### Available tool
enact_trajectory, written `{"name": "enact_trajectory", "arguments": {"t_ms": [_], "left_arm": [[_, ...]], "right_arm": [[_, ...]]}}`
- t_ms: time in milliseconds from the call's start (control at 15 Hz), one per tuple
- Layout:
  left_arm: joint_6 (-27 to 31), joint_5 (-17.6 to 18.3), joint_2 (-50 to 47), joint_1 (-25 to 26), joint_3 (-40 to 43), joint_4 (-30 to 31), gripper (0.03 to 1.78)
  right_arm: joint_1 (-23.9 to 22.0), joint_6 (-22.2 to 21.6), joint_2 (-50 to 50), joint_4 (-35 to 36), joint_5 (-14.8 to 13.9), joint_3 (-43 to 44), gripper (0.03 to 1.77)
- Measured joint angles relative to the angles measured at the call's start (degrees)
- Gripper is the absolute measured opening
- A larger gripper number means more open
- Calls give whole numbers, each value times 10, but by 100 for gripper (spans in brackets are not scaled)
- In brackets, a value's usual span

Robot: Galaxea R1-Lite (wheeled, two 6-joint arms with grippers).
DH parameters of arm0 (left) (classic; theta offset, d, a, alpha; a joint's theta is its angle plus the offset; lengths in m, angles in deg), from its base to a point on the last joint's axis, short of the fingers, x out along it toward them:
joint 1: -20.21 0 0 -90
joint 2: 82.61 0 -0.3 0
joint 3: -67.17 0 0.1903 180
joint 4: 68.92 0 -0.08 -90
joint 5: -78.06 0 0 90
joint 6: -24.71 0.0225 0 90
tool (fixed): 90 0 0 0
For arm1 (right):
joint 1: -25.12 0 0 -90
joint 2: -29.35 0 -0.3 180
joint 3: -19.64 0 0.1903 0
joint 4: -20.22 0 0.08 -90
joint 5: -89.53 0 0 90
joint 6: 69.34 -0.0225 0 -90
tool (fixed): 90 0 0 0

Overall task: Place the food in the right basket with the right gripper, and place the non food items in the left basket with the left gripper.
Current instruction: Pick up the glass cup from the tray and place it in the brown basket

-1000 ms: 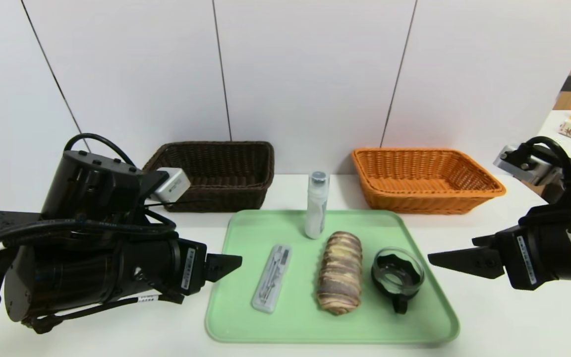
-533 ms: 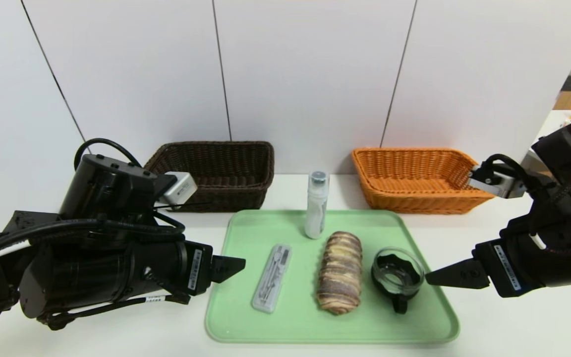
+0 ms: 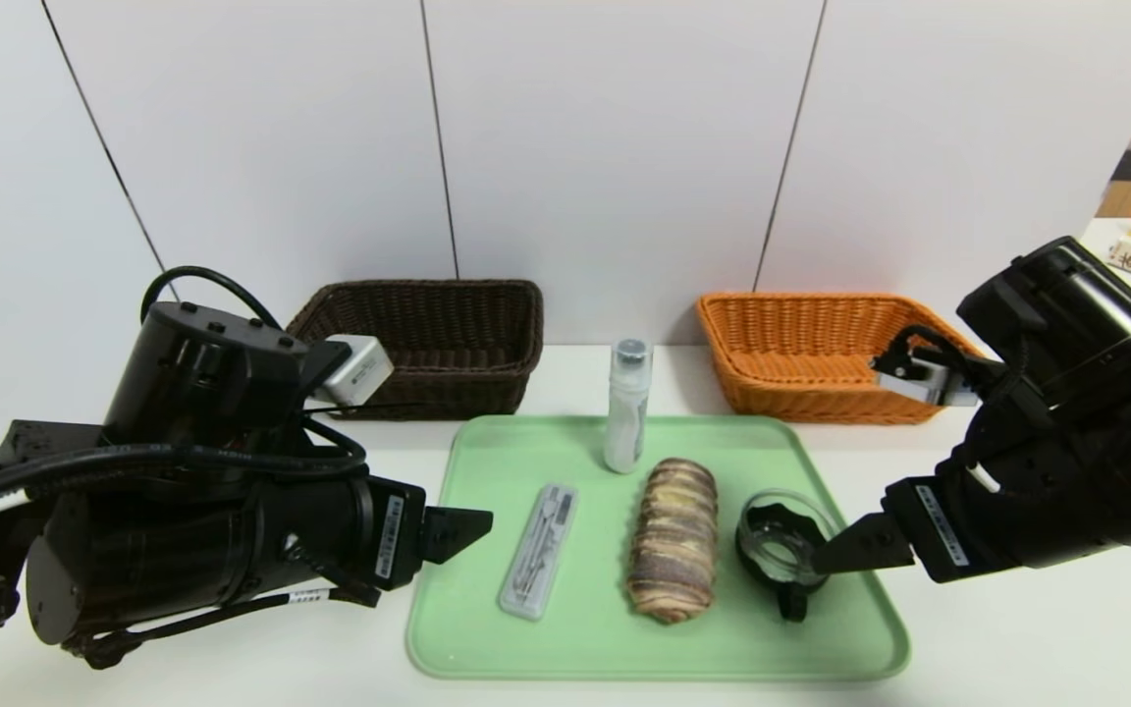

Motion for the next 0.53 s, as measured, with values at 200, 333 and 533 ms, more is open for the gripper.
{"name": "enact_trajectory", "arguments": {"t_ms": [200,333,533], "left_arm": [[0,-1,-4,-1,2,-1,169],[1,-3,-6,-2,3,0,169],[2,-3,-10,-2,5,0,169]], "right_arm": [[1,2,26,8,0,4,170],[0,5,45,29,-5,7,170],[-8,9,58,33,-19,25,170]]}}
